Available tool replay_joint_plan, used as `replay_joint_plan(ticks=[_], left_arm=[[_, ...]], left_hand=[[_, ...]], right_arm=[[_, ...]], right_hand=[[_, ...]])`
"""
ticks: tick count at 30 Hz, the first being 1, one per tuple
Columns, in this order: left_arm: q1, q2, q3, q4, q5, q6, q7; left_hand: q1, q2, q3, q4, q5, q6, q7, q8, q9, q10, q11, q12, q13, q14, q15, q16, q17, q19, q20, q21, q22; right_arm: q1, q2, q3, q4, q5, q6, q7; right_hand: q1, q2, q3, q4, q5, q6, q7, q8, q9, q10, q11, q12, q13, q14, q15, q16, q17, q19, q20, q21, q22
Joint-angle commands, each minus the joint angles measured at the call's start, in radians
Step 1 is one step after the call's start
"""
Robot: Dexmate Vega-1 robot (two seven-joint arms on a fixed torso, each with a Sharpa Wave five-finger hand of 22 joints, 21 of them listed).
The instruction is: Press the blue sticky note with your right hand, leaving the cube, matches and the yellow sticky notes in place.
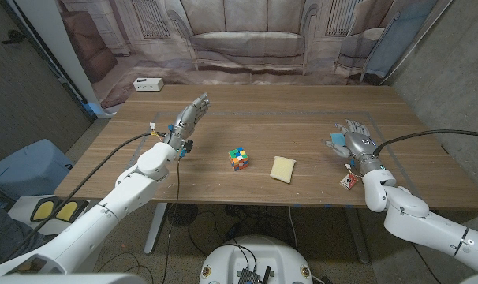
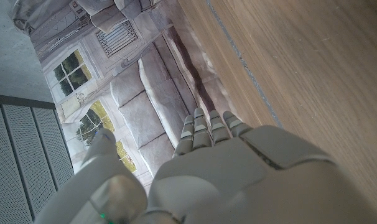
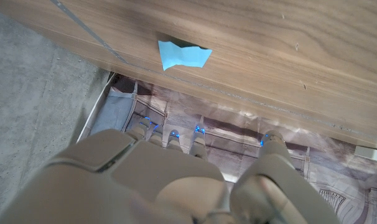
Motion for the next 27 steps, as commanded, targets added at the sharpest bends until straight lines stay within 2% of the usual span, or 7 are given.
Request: replay_joint_plan(ticks=[1,5,8,12,14,18,27], left_arm=[[0.008,0.003,-0.003,-0.013,0.005,0.004,0.010],[0.007,0.005,-0.002,-0.013,0.007,0.004,0.006],[0.004,0.004,-0.001,-0.011,0.008,0.002,0.004],[0.000,0.003,0.000,-0.007,0.008,0.000,-0.001],[-0.002,0.003,0.000,-0.004,0.007,-0.002,-0.004],[-0.005,-0.001,-0.002,0.000,0.006,-0.013,-0.006],[-0.012,0.003,0.002,0.001,0.008,-0.011,-0.018]], left_hand=[[0.006,0.008,0.005,-0.005,-0.001,0.008,0.002,0.001,0.005,0.004,0.000,-0.003,0.003,0.004,0.004,-0.001,0.004,0.005,0.004,-0.002,0.001],[0.006,0.008,0.005,-0.006,-0.001,0.008,0.002,0.001,0.005,0.004,-0.001,-0.003,0.003,0.005,0.004,-0.001,0.004,0.005,0.004,-0.002,0.001],[0.006,0.008,0.005,-0.006,-0.001,0.008,0.001,0.001,0.005,0.005,0.001,-0.002,0.003,0.005,0.004,-0.001,0.004,0.006,0.003,-0.001,0.001],[0.006,0.008,0.005,-0.006,-0.001,0.008,0.002,0.000,0.005,0.006,0.001,-0.002,0.003,0.005,0.003,-0.001,0.004,0.008,0.001,-0.001,0.001],[0.006,0.008,0.005,-0.006,-0.001,0.008,0.002,0.000,0.005,0.005,0.000,-0.002,0.003,0.005,0.004,-0.001,0.004,0.008,0.001,-0.001,0.001],[0.006,0.008,0.005,-0.007,-0.001,0.009,0.001,0.001,0.005,0.004,0.003,-0.003,0.003,0.006,0.003,-0.001,0.004,0.008,0.000,-0.001,0.001],[0.005,0.008,0.005,-0.008,-0.001,0.009,0.001,0.000,0.005,0.010,0.001,-0.001,0.003,0.008,0.002,-0.001,0.004,0.010,-0.002,0.000,0.001]], right_arm=[[-0.048,0.033,0.080,0.022,0.066,0.155,-0.121],[-0.064,0.047,0.108,0.035,0.085,0.223,-0.166],[-0.071,0.054,0.122,0.034,0.088,0.247,-0.180],[-0.076,0.059,0.136,0.032,0.095,0.282,-0.183],[-0.078,0.063,0.142,0.031,0.101,0.295,-0.180],[-0.083,0.076,0.163,0.047,0.143,0.366,-0.175],[-0.088,0.126,0.205,0.096,0.234,0.529,-0.175]], right_hand=[[0.014,-0.008,0.006,-0.009,0.000,0.020,0.004,0.005,0.001,0.055,-0.002,0.018,-0.001,0.010,-0.028,0.014,-0.004,0.066,-0.014,0.011,-0.002],[0.022,-0.013,0.006,-0.013,0.000,0.033,0.012,0.004,0.000,0.112,-0.009,0.029,-0.005,0.065,-0.040,0.022,-0.011,0.138,-0.034,0.022,-0.003],[0.026,-0.015,0.007,-0.014,0.000,0.036,0.017,0.004,0.000,0.132,-0.006,0.032,-0.006,0.084,-0.042,0.024,-0.013,0.165,-0.047,0.026,-0.004],[0.029,-0.016,0.007,-0.016,0.000,0.035,0.025,0.002,0.000,0.143,-0.005,0.033,-0.007,0.095,-0.044,0.025,-0.015,0.183,-0.054,0.028,-0.004],[0.031,-0.017,0.007,-0.016,0.000,0.045,0.038,0.005,0.000,0.143,-0.002,0.030,-0.008,0.095,-0.043,0.021,-0.016,0.196,-0.058,0.029,-0.005],[0.034,-0.018,0.007,-0.017,0.000,0.074,0.052,0.014,0.001,0.139,0.000,0.024,-0.009,0.092,-0.042,0.015,-0.017,0.214,-0.060,0.029,-0.005],[0.041,-0.014,0.010,-0.017,0.002,0.072,0.062,0.011,0.002,0.146,0.005,0.021,-0.009,0.102,-0.040,0.012,-0.019,0.243,-0.066,0.031,-0.006]])
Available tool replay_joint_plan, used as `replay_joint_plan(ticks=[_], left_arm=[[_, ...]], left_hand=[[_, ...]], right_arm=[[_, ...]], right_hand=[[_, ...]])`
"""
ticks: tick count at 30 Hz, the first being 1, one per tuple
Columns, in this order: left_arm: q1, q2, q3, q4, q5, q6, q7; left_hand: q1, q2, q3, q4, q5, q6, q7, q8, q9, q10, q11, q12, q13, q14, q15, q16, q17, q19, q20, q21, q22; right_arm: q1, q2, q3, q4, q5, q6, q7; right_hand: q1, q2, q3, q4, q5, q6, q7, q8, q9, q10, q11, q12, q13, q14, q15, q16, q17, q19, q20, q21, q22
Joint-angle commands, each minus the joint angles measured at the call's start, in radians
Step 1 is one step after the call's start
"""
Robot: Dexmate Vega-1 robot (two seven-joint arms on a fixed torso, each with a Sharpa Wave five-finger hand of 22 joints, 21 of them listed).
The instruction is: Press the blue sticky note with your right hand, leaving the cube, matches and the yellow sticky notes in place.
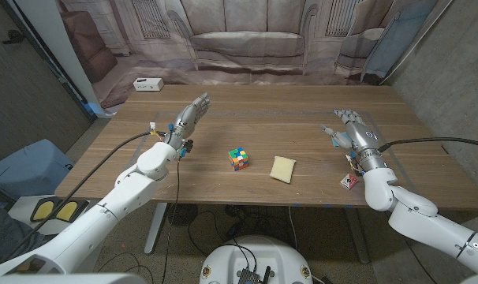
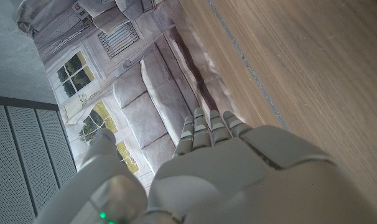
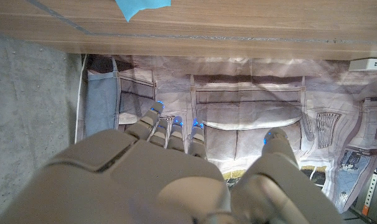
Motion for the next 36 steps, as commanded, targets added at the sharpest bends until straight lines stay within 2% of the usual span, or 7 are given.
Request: replay_joint_plan(ticks=[1,8,12,15,20,25,36], left_arm=[[-0.010,0.003,0.003,0.005,0.003,-0.005,-0.014],[-0.009,0.004,0.003,0.004,0.002,-0.008,-0.018],[-0.007,0.004,0.003,0.004,0.000,-0.012,-0.020],[-0.006,0.001,0.003,0.006,-0.002,-0.017,-0.023],[-0.008,-0.002,0.005,0.010,-0.003,-0.023,-0.027],[-0.012,-0.002,0.007,0.015,-0.002,-0.022,-0.032],[-0.029,-0.007,0.015,0.036,-0.007,-0.022,-0.051]], left_hand=[[0.005,0.008,0.001,-0.004,-0.001,0.009,0.002,0.000,0.005,0.009,0.002,-0.001,0.003,0.007,0.002,-0.001,0.004,0.005,0.003,0.000,0.004],[0.005,0.008,0.002,-0.004,-0.001,0.009,0.001,0.000,0.005,0.008,0.001,-0.002,0.003,0.007,0.004,-0.001,0.004,0.006,0.003,0.000,0.004],[0.005,0.008,0.002,-0.005,-0.001,0.009,0.001,0.000,0.005,0.008,0.000,-0.002,0.003,0.007,0.004,-0.001,0.004,0.006,0.002,0.000,0.004],[0.005,0.008,0.002,-0.005,-0.001,0.009,0.001,0.000,0.005,0.008,0.001,-0.002,0.003,0.008,0.004,-0.001,0.004,0.006,0.002,0.000,0.004],[0.005,0.008,0.002,-0.005,-0.001,0.007,0.000,-0.001,0.005,0.008,0.002,-0.002,0.003,0.008,0.003,-0.001,0.004,0.006,0.002,0.000,0.004],[0.005,0.008,0.002,-0.005,-0.001,0.007,-0.001,-0.001,0.005,0.009,0.002,-0.002,0.003,0.008,0.003,-0.001,0.004,0.006,0.001,0.000,0.004],[0.004,0.008,0.002,-0.006,-0.001,0.007,0.000,-0.001,0.005,0.009,0.002,-0.002,0.003,0.008,0.003,-0.001,0.004,0.007,0.000,-0.001,0.004]], right_arm=[[-0.012,0.054,0.056,0.052,0.113,0.220,-0.005],[-0.019,0.088,0.083,0.074,0.172,0.311,0.014],[-0.024,0.104,0.098,0.084,0.208,0.354,0.032],[-0.028,0.116,0.109,0.093,0.242,0.392,0.053],[-0.027,0.137,0.124,0.115,0.305,0.452,0.097],[-0.018,0.156,0.132,0.139,0.358,0.508,0.141],[0.010,0.222,0.148,0.208,0.568,0.628,0.279]], right_hand=[[0.015,0.005,0.005,-0.005,0.002,0.008,0.012,0.008,0.002,0.005,0.010,-0.002,0.002,0.004,0.001,-0.003,0.000,0.014,0.000,0.008,0.003],[0.022,0.007,0.008,-0.007,0.002,-0.001,0.016,0.002,0.003,0.016,0.009,-0.002,0.001,0.027,0.004,0.001,-0.001,0.044,-0.004,0.011,0.003],[0.023,0.005,0.005,-0.004,0.002,-0.018,0.016,-0.006,0.003,0.033,0.008,-0.003,0.001,0.060,0.002,0.007,0.001,0.095,-0.004,0.020,0.005],[0.025,0.004,0.004,-0.004,0.002,-0.020,0.019,-0.007,0.003,0.047,0.009,-0.001,0.001,0.076,0.002,0.010,0.002,0.117,-0.005,0.024,0.005],[0.029,0.003,0.005,-0.006,0.002,-0.019,0.039,-0.007,0.003,0.053,0.012,-0.002,0.001,0.080,0.004,0.009,0.002,0.126,-0.003,0.022,0.005],[0.034,0.003,0.006,-0.008,0.003,-0.019,0.045,-0.007,0.002,0.051,0.015,-0.006,0.001,0.078,0.005,0.005,0.001,0.129,-0.003,0.020,0.004],[0.039,0.000,0.005,-0.009,0.003,-0.017,0.056,-0.007,0.002,0.055,0.027,-0.009,0.001,0.072,0.013,-0.002,0.001,0.126,0.001,0.012,0.004]])
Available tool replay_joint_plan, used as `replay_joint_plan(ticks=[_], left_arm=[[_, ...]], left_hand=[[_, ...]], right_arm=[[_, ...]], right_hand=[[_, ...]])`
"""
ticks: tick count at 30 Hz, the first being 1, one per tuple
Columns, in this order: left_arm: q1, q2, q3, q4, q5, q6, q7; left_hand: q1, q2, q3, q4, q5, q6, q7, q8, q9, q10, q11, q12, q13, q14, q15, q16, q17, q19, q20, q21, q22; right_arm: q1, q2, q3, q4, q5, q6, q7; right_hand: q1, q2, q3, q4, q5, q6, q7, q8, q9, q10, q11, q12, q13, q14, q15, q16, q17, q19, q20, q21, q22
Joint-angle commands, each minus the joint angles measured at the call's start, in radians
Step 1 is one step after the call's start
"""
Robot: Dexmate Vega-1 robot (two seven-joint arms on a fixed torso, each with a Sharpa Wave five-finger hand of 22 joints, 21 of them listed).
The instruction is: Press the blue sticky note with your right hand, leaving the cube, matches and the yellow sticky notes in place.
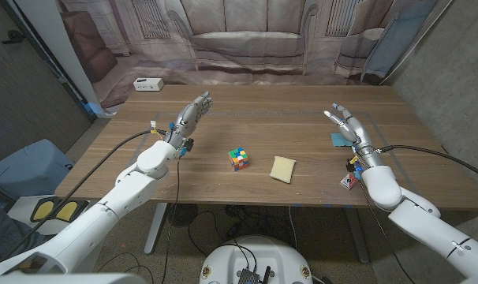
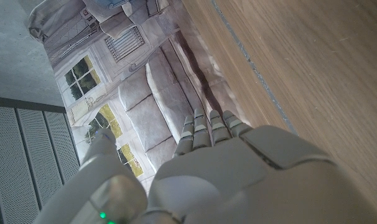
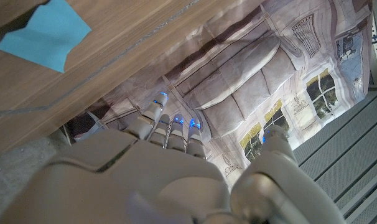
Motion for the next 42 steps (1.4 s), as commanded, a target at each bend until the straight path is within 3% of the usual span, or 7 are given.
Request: replay_joint_plan(ticks=[1,9,14,17,22,32,42], left_arm=[[-0.016,-0.005,0.008,0.020,-0.004,-0.001,-0.018],[-0.030,-0.005,0.013,0.030,-0.005,0.000,-0.030],[-0.040,-0.004,0.015,0.034,-0.005,0.006,-0.037],[-0.046,-0.002,0.015,0.032,-0.001,0.007,-0.036],[-0.050,-0.006,0.014,0.039,-0.005,0.002,-0.038],[-0.058,-0.019,0.014,0.067,-0.032,-0.010,-0.063],[-0.069,-0.030,0.020,0.089,-0.063,0.005,-0.084]], left_hand=[[0.004,0.008,0.002,-0.007,-0.001,0.007,0.000,-0.001,0.005,0.009,0.002,-0.002,0.003,0.007,0.004,-0.001,0.004,0.007,0.000,-0.001,0.003],[0.004,0.008,0.002,-0.007,-0.001,0.006,0.000,-0.001,0.005,0.008,0.000,-0.002,0.003,0.007,0.004,-0.001,0.004,0.007,0.000,-0.001,0.003],[0.004,0.008,0.002,-0.007,-0.001,0.008,0.000,0.000,0.005,0.008,0.003,-0.003,0.003,0.006,0.005,-0.002,0.004,0.007,0.000,-0.001,0.003],[0.004,0.008,0.002,-0.007,-0.001,0.008,0.000,0.000,0.005,0.007,0.003,-0.003,0.003,0.007,0.005,-0.001,0.004,0.007,0.000,-0.001,0.003],[0.004,0.008,0.003,-0.008,-0.001,0.008,0.000,-0.001,0.005,0.008,0.000,-0.003,0.003,0.006,0.004,-0.002,0.004,0.007,0.000,-0.001,0.003],[0.004,0.008,0.003,-0.008,-0.001,0.007,0.000,-0.001,0.005,0.010,-0.003,-0.002,0.003,0.007,0.004,-0.001,0.004,0.007,-0.001,-0.001,0.003],[0.004,0.008,0.003,-0.009,-0.001,0.008,0.000,0.000,0.005,0.008,0.000,-0.003,0.003,0.006,0.005,-0.002,0.004,0.007,-0.002,-0.001,0.003]], right_arm=[[0.027,0.064,0.020,0.070,0.214,0.129,0.145],[0.053,0.100,0.016,0.117,0.350,0.165,0.243],[0.080,0.143,0.013,0.168,0.557,0.182,0.394],[0.098,0.165,0.009,0.197,0.614,0.194,0.442],[0.113,0.171,0.000,0.215,0.601,0.211,0.446],[0.147,0.162,-0.024,0.238,0.567,0.196,0.440],[0.225,0.168,-0.068,0.299,0.527,0.183,0.465]], right_hand=[[0.017,-0.002,0.001,-0.005,0.003,0.003,0.011,-0.003,0.002,0.008,0.014,-0.002,0.001,0.002,0.011,-0.003,0.003,0.003,0.006,-0.004,0.001],[0.012,-0.007,-0.004,-0.002,0.003,0.005,0.016,-0.003,0.001,0.010,0.019,-0.004,0.001,-0.002,0.017,-0.007,0.004,-0.006,0.010,-0.013,0.001],[0.007,-0.011,-0.007,0.001,0.003,0.007,0.022,-0.002,0.001,0.013,0.021,-0.005,0.000,-0.001,0.019,-0.008,0.005,-0.006,0.014,-0.015,0.001],[0.002,-0.016,-0.011,0.003,0.003,0.013,0.025,0.000,0.000,0.015,0.024,-0.006,0.001,-0.002,0.021,-0.009,0.006,-0.009,0.017,-0.019,0.001],[-0.011,-0.028,-0.022,0.008,0.004,0.055,0.024,0.014,0.001,0.014,0.028,-0.011,0.001,-0.005,0.026,-0.015,0.008,-0.015,0.020,-0.030,0.001],[-0.014,-0.032,-0.026,0.009,0.005,0.058,0.023,0.013,0.001,0.015,0.030,-0.012,0.001,-0.007,0.028,-0.018,0.008,-0.016,0.022,-0.035,0.001],[-0.042,-0.043,-0.043,0.022,0.007,0.080,0.007,0.012,-0.001,-0.022,0.039,-0.033,0.001,-0.047,0.040,-0.039,0.013,-0.061,0.030,-0.066,0.003]])
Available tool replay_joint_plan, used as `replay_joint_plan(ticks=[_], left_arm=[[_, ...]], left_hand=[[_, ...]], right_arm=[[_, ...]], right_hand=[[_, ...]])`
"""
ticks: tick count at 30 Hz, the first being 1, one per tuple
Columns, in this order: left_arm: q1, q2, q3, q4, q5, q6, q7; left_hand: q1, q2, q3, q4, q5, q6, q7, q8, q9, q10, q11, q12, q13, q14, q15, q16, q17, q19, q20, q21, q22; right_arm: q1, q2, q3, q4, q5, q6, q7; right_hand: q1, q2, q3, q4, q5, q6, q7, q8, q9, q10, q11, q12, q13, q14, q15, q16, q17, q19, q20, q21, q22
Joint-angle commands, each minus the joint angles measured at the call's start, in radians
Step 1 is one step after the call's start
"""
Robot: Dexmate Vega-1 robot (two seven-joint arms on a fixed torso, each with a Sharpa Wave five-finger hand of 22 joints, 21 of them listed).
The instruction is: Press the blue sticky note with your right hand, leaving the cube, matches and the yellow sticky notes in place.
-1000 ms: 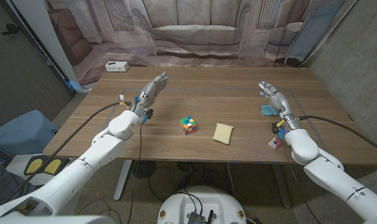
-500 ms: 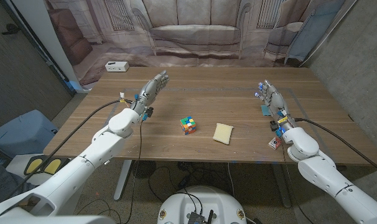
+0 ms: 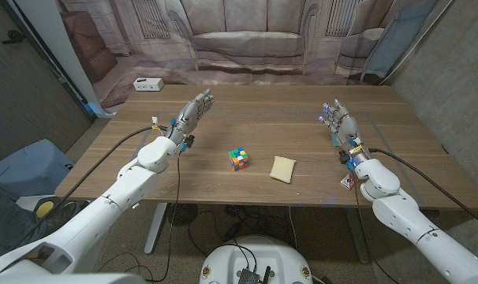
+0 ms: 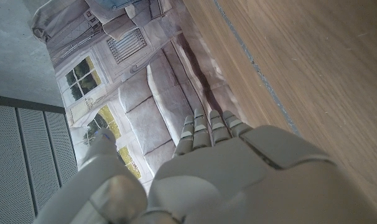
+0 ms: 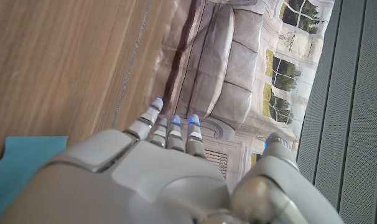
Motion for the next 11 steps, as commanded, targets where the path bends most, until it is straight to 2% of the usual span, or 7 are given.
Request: replay_joint_plan(ticks=[1,11], left_arm=[[-0.013,-0.013,0.006,0.025,-0.030,0.008,-0.023],[-0.014,-0.024,0.008,0.032,-0.032,0.005,-0.011]], left_hand=[[0.004,0.008,-0.001,-0.005,-0.001,0.008,0.000,0.000,0.005,0.004,0.004,-0.003,0.003,0.006,0.004,-0.002,0.004,0.006,0.000,-0.001,0.003],[0.004,0.008,-0.001,-0.005,-0.001,0.009,0.001,0.000,0.005,0.005,0.002,-0.003,0.003,0.005,0.004,-0.002,0.004,0.006,-0.001,-0.001,0.003]], right_arm=[[0.080,0.013,-0.045,0.071,-0.025,-0.010,0.034],[0.100,0.021,-0.055,0.097,-0.012,-0.020,0.039]], right_hand=[[-0.013,-0.003,-0.006,0.002,0.007,0.004,0.000,0.006,-0.001,-0.009,0.002,-0.002,0.001,-0.009,0.002,-0.006,0.003,-0.007,-0.003,-0.005,0.003],[-0.017,-0.005,-0.009,0.003,0.009,-0.001,0.006,0.002,-0.002,-0.007,0.003,-0.002,0.001,-0.008,0.002,-0.006,0.003,-0.006,-0.001,-0.007,0.003]])
